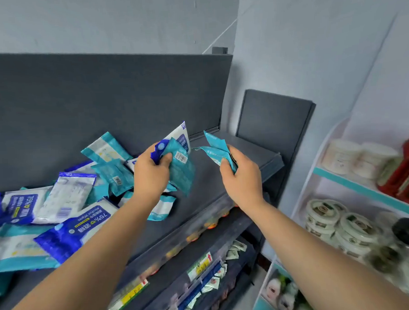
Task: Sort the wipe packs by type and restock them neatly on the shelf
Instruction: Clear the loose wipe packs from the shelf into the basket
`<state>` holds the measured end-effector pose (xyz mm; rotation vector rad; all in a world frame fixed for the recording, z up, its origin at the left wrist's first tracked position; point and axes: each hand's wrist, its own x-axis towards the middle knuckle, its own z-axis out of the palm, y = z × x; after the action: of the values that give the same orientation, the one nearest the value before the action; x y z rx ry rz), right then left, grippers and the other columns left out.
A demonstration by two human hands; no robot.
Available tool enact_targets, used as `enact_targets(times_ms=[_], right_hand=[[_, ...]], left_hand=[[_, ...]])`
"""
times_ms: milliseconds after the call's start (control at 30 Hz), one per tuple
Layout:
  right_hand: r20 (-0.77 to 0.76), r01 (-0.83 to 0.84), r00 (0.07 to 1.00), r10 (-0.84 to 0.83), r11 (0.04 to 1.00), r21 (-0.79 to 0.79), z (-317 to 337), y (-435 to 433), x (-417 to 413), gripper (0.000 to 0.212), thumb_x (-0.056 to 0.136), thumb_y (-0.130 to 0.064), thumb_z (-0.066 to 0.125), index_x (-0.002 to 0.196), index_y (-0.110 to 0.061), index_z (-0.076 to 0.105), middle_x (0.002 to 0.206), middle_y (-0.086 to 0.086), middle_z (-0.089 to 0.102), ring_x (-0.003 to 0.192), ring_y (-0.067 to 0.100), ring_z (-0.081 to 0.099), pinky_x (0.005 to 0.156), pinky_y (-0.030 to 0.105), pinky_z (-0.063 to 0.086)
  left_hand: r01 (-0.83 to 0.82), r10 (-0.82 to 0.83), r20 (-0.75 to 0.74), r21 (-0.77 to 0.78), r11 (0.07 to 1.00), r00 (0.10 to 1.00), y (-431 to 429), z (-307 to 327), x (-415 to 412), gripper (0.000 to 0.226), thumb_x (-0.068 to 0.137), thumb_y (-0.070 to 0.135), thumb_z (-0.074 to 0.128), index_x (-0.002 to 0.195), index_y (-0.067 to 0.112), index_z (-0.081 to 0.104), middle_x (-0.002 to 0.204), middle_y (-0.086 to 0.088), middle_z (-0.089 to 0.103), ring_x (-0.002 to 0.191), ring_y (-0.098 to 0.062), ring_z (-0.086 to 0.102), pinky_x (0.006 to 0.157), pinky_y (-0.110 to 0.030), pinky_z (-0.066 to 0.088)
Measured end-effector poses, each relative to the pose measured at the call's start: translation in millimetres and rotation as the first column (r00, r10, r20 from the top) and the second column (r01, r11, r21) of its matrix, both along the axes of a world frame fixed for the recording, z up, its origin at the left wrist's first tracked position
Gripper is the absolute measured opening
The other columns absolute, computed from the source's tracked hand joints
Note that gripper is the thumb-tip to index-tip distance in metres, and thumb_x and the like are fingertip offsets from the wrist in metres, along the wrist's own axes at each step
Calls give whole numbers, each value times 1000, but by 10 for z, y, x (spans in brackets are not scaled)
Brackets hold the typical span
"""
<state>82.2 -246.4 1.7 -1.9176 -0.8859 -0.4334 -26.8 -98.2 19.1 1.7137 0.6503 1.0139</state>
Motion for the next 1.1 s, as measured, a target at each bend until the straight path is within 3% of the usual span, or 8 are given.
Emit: enact_targets(times_ms=[133, 300, 400, 500, 633, 767, 900, 1100], right_hand=[[-13, 95, 995, -96, 994, -50, -40, -564, -284, 39, 95, -21, 50, 133, -16, 55, 117, 1, 67, 100, 18, 62, 78, 20, 41], [-14, 250, 967, -253, 962, -107, -157, -1356, -490, 40, 94, -20, 51, 133, -15, 56, 115, 5, 68, 99, 25, 62, 79, 33, 47], [-23, 308, 949, -313, 943, -122, -243, -1897, -636, 39, 92, -24, 49, 129, -15, 59, 104, 8, 70, 89, 29, 63, 72, 38, 50], [-44, 357, 930, -366, 924, -137, -327, -2479, -818, 40, 88, -25, 48, 125, -15, 61, 100, 9, 70, 86, 30, 64, 72, 42, 53], [-91, 416, 896, -435, 892, -176, -425, -3356, -1086, 39, 93, -17, 54, 132, -19, 57, 100, 7, 69, 81, 22, 62, 65, 31, 46], [-117, 449, 866, -486, 860, -245, -582, -4242, -1416, 34, 93, -17, 53, 127, -18, 59, 99, 7, 68, 84, 25, 62, 69, 37, 50], [-152, 490, 817, -557, 808, -328, -845, -5023, -1673, 36, 94, -20, 52, 129, -19, 58, 106, 3, 68, 90, 20, 62, 74, 33, 49], [-248, 500, 738, -628, 755, -425, -1252, -5870, -1898, 30, 93, -21, 51, 122, -24, 60, 94, -3, 69, 80, 17, 63, 65, 31, 49]], left_hand=[[145, -146, -6, -83, 986, 989, -476, -120, -17, 11, 93, 9, 58, 95, 18, 65, 84, 0, 67, 80, -21, 62, 77, -36, 51], [315, -318, -20, -91, 945, 948, -1208, -256, -57, 17, 93, 6, 57, 92, 22, 62, 88, 0, 67, 82, -18, 62, 77, -33, 50], [410, -418, -56, -109, 905, 907, -1722, -339, -84, 21, 93, 7, 57, 86, 26, 61, 91, -6, 69, 86, -26, 65, 80, -39, 53], [478, -487, -77, -106, 872, 870, -2260, -432, -113, 16, 93, 5, 57, 96, 20, 62, 93, -5, 69, 86, -22, 65, 77, -33, 53], [558, -573, -95, -148, 817, 814, -3097, -590, -217, 18, 92, 4, 56, 99, 18, 63, 91, -3, 67, 84, -21, 63, 73, -30, 50], [603, -637, -132, -226, 765, 759, -3963, -823, -389, 16, 92, 5, 57, 91, 20, 62, 90, -8, 68, 87, -29, 65, 80, -43, 54], [617, -683, -168, -318, 720, 711, -4745, -1113, -565, 17, 93, 6, 57, 99, 22, 61, 92, -3, 67, 86, -23, 63, 77, -36, 52], [687, -758, -300, -321, 652, 579, -5597, -1507, -701, 24, 93, 6, 57, 110, 22, 60, 92, 1, 62, 87, -17, 57, 75, -28, 43]])
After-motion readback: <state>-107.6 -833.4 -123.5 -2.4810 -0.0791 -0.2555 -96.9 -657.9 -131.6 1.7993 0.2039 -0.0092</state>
